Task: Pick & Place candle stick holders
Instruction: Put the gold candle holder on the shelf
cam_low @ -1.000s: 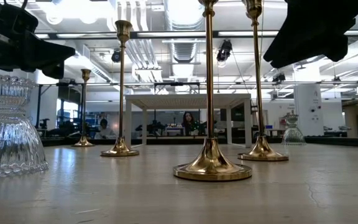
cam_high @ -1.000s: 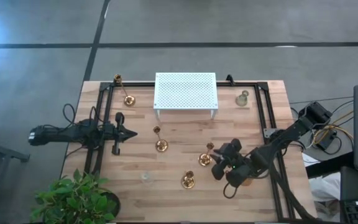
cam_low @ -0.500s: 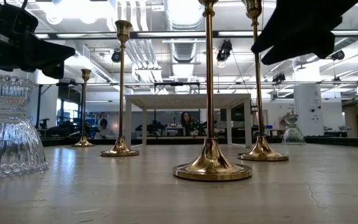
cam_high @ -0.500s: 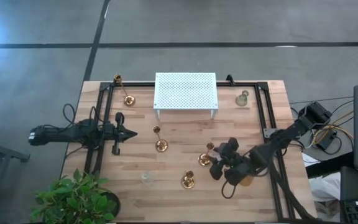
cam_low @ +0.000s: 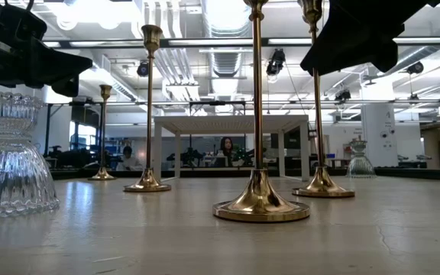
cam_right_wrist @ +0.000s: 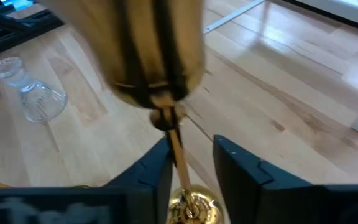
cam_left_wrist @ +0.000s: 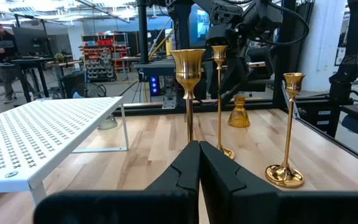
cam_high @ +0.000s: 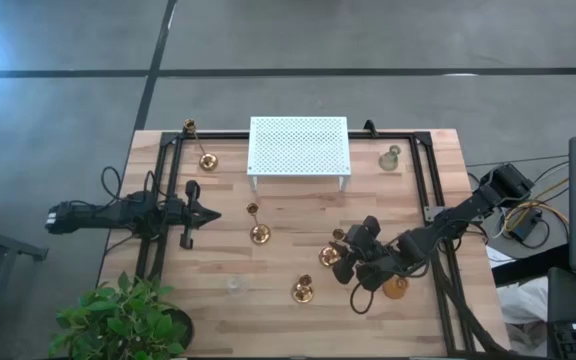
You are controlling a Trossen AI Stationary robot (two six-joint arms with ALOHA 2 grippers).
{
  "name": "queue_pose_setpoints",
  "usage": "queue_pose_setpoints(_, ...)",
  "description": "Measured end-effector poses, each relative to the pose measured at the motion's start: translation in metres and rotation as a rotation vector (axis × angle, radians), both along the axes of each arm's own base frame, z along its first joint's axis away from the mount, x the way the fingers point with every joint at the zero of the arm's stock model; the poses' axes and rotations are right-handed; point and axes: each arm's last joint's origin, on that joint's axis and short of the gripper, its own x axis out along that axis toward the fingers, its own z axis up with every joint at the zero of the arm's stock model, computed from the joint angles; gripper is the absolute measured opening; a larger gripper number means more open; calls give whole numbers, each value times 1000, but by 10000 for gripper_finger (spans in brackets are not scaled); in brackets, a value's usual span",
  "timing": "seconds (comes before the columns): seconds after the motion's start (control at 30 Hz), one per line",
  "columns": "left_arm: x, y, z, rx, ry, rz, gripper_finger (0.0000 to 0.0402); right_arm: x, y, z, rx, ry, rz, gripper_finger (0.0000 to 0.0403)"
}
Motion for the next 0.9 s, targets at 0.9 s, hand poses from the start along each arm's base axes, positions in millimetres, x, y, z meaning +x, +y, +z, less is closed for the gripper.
queue_pose_setpoints(0.9, 0, 0, 0, 0, 0, -1, 14, -22, -111, 150, -140, -41, -52, 12)
